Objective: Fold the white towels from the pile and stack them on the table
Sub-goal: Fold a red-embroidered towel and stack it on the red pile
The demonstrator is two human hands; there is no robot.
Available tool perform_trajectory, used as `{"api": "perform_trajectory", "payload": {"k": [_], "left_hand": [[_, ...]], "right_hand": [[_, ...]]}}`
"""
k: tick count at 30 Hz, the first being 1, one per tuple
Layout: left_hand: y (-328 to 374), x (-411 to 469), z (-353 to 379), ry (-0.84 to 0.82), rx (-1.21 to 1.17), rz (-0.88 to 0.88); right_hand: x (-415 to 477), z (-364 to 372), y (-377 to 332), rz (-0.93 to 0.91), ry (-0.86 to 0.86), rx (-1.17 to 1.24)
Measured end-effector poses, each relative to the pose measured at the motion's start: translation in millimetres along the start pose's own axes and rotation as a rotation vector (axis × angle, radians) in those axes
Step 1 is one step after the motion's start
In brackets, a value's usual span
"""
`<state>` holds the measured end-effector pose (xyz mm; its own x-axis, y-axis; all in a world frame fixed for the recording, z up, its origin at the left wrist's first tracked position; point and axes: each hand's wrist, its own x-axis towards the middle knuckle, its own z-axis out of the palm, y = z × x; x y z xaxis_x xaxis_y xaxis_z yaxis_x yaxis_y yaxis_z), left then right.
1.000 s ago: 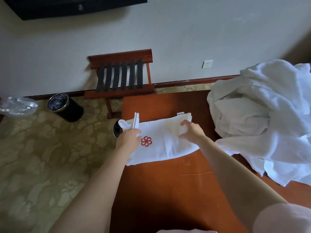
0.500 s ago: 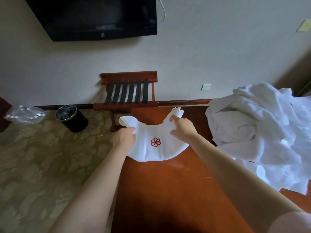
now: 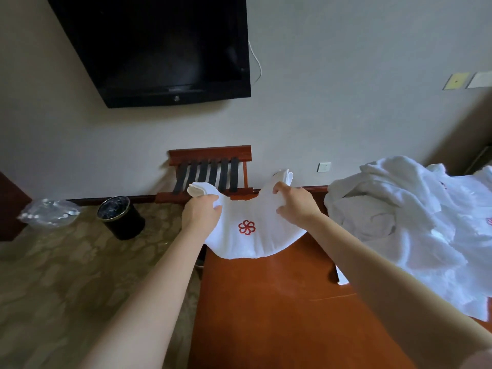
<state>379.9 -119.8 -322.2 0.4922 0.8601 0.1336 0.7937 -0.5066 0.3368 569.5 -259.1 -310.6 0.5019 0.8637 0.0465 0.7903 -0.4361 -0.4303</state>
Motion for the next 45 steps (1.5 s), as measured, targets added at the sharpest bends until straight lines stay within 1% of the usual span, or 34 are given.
{"api": "perform_trajectory", "payload": {"k": [4,8,12,16,19,22,23,27,34,38,41,43,45], "left_hand": [[22,0,-5,0.024,-0.055,0.111],[56,-9,-13,0.084,-0.152,0.158],[95,-28,-19,0.146,-0.175,0.210],[134,-45,-14,0.196,-0.219,0.197],[163,-52,-5,0.173,-0.240,0.199],[195,-56,7,0.168,-0.306,0.226],[208,-56,10,0.179,-0.344,0.254],[266,-61,22,0.225,-0.466,0.376],[372,-99,31,0.290,-0.600,0.493],[427,-127,51,0.318,-0.590,0.441],[466,-149,64,0.328,-0.582,0.405],[491,-159,69,0.310,-0.573,0.429],[511,-164,72,0.295,-0.568,0.454]], "right_hand": [[-15,-35,-1,0.058,0.050,-0.051],[-29,-64,12,0.018,0.134,-0.123],[-45,-83,32,-0.043,0.227,-0.116],[-60,-100,59,-0.102,0.272,-0.063],[-73,-117,84,-0.100,0.333,-0.043],[-90,-134,108,-0.131,0.353,-0.087],[-95,-141,117,-0.125,0.375,-0.101],[-120,-167,151,-0.009,0.496,-0.115],[-159,-218,218,-0.007,0.613,-0.062],[-182,-239,272,-0.017,0.620,0.020],[-196,-252,310,-0.023,0.676,0.093],[-204,-260,332,-0.018,0.720,0.138],[-210,-268,351,0.009,0.713,0.195]]}}
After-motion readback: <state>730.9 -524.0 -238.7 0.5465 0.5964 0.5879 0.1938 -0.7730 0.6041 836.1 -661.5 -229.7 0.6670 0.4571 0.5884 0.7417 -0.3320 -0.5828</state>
